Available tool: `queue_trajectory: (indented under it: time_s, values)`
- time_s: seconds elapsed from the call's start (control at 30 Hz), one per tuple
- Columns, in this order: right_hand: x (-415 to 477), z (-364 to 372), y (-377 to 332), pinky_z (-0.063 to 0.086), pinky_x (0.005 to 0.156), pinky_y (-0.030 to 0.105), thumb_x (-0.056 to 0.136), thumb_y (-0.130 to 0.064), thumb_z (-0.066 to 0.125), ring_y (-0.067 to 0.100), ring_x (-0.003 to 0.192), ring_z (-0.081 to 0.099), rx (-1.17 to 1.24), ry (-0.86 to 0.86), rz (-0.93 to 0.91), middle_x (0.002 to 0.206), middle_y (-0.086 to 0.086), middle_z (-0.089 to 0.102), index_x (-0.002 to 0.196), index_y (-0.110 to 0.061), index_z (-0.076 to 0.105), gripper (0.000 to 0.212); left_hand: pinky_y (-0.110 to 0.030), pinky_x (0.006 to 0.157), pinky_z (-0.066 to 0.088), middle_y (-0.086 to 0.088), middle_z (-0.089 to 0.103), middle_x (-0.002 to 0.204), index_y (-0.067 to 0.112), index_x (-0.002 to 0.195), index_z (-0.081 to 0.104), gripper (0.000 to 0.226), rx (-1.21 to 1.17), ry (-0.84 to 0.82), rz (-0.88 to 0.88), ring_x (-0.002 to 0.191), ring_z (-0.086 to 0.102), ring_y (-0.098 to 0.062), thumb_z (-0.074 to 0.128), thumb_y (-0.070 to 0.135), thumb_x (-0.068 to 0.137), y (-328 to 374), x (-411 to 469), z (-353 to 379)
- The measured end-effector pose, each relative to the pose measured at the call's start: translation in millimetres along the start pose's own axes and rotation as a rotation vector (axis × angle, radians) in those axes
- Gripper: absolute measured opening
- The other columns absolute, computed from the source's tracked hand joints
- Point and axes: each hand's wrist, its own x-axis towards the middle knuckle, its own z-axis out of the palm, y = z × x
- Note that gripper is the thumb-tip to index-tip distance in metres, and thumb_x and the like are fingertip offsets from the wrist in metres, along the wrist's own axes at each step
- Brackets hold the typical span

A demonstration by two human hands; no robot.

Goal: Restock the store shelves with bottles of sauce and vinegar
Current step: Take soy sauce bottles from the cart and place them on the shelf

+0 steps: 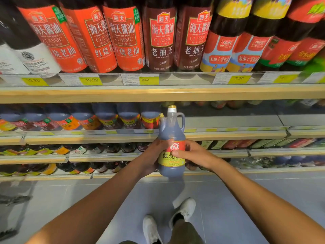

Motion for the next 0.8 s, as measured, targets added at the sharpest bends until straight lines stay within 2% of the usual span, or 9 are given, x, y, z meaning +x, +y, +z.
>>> queue_trajectory:
  time_s: [0.1,0.17,0.3,0.37,0.5,0.57,0.63,0.7,0.8]
  values:
    - [3.6,-6.2,1.5,0.057,0.069,0.020,0.089,-0.019,0.078,0.012,0.086,0.076,0.020,0.054,0.012,0.098,-0.003,0.079,0.114,-0.015,0.071,0.026,-0.042,0.089,0.060,-0.013,0.073,0.125,0.019,0.134,0.063,0.046,0.019,-0.022,-0.009,0.112,0.072,-0.030,0.069,0.039,0.093,6.2,7.5,8.2]
    - [8.7,-13.6,0.9,0.057,0.075,0.023,0.087,-0.016,0.078,0.015,0.093,0.076,0.005,0.085,0.011,0.101,-0.002,0.079,0.111,-0.019,0.072,0.025,-0.040,0.093,0.060,-0.005,0.072,0.130,0.024,0.140,0.057,0.050,0.148,0.005,0.001,0.117,0.070,-0.023,0.064,0.044,0.095,12.1,10.0,8.6]
    - [22.2,-33.7,-11.2,0.057,0.070,0.019,0.085,-0.021,0.081,0.012,0.092,0.076,-0.015,0.117,0.007,0.100,-0.005,0.080,0.111,-0.023,0.072,0.028,-0.007,0.065,0.052,0.003,0.068,0.129,0.023,0.135,0.057,0.043,0.367,0.301,0.162,0.089,0.068,0.013,0.066,0.044,0.099,30.4,14.0,-1.4]
    - [31.6,-44.9,-19.6,0.057,0.070,0.019,0.084,-0.023,0.082,0.011,0.091,0.076,-0.030,0.145,0.003,0.100,-0.005,0.080,0.112,-0.024,0.071,0.030,-0.010,0.064,0.053,0.001,0.069,0.120,0.018,0.126,0.059,0.034,0.439,0.483,0.238,0.086,0.070,0.005,0.070,0.034,0.098,35.4,16.8,-12.4]
    - [55.5,-65.3,-38.2,0.059,0.086,0.030,0.080,-0.028,0.085,0.015,0.098,0.075,-0.102,0.233,-0.015,0.110,0.001,0.077,0.120,-0.018,0.070,0.044,-0.032,0.088,0.055,0.016,0.067,0.106,0.020,0.128,0.055,0.041,0.642,0.598,0.277,0.107,0.066,-0.010,0.076,0.026,0.093,38.8,15.6,-35.2]
    - [66.9,-75.1,-44.8,0.059,0.087,0.032,0.075,-0.040,0.088,0.016,0.097,0.074,-0.154,0.293,0.021,0.108,0.002,0.077,0.113,-0.017,0.073,0.046,-0.020,0.086,0.050,0.019,0.063,0.111,0.021,0.131,0.055,0.046,0.744,0.612,0.291,0.102,0.061,0.009,0.077,0.026,0.091,38.1,14.1,-43.6]
    - [77.2,-83.0,-48.5,0.054,0.074,0.025,0.068,-0.057,0.087,0.012,0.090,0.071,-0.232,0.357,0.088,0.103,-0.001,0.076,0.101,-0.018,0.075,0.053,-0.004,0.075,0.040,0.023,0.058,0.114,0.027,0.130,0.054,0.046,0.826,0.632,0.309,0.093,0.055,0.024,0.076,0.027,0.090,37.0,12.5,-48.1]
    - [87.4,-87.6,-48.0,0.046,0.068,0.023,0.060,-0.068,0.085,0.009,0.090,0.064,-0.278,0.409,0.134,0.105,-0.003,0.069,0.104,-0.018,0.074,0.067,-0.011,0.077,0.043,0.019,0.057,0.122,0.028,0.133,0.054,0.048,0.876,0.658,0.295,0.092,0.058,0.016,0.075,0.030,0.091,34.0,10.9,-52.7]
    - [101.1,-90.5,-42.0,0.045,0.083,0.028,0.056,-0.071,0.086,0.016,0.102,0.059,-0.285,0.446,0.165,0.114,-0.003,0.059,0.124,-0.016,0.069,0.089,-0.036,0.092,0.051,0.005,0.059,0.135,0.022,0.137,0.053,0.052,0.836,0.725,0.251,0.107,0.065,-0.018,0.075,0.034,0.092,27.5,8.3,-61.9]
